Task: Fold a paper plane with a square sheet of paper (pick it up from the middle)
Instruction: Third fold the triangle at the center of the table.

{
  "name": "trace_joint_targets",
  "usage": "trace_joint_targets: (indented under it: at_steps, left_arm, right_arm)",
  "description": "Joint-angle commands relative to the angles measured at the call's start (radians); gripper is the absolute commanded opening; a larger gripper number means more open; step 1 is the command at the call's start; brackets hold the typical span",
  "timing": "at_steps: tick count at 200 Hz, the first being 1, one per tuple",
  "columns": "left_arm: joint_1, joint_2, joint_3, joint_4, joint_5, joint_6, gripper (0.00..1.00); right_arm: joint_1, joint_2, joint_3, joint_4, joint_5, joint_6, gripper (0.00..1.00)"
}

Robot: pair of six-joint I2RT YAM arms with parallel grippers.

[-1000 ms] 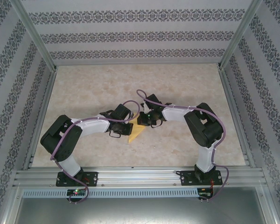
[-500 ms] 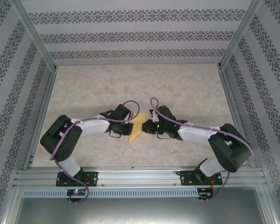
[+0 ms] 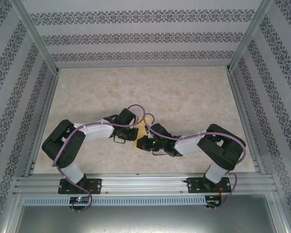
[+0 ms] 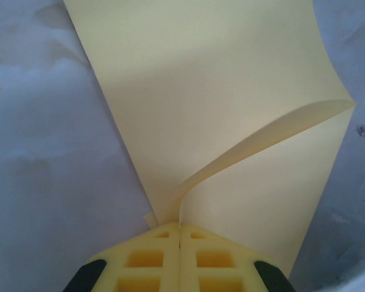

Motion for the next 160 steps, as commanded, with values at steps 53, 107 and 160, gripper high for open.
trace_joint_targets:
  at_steps: [53,107,160]
  left_arm:
    - [-0.005,0.013,-0.023,-0.022,0.006,-0.006,0.00]
    - [-0.006,0.014,-0.023,-0.020,0.011,-0.006,0.00]
    - [-0.005,0.019,-0.022,-0.023,0.013,-0.006,0.00]
  right_arm:
    - [0.020,0.072,0.036,0.042,0.012,0.037,0.00]
    - [0.021,0.131,0.038,0.016,0.010,0.052,0.00]
    - [0.027,0.016,0.037,-0.009,-0.005,0.025,0.01]
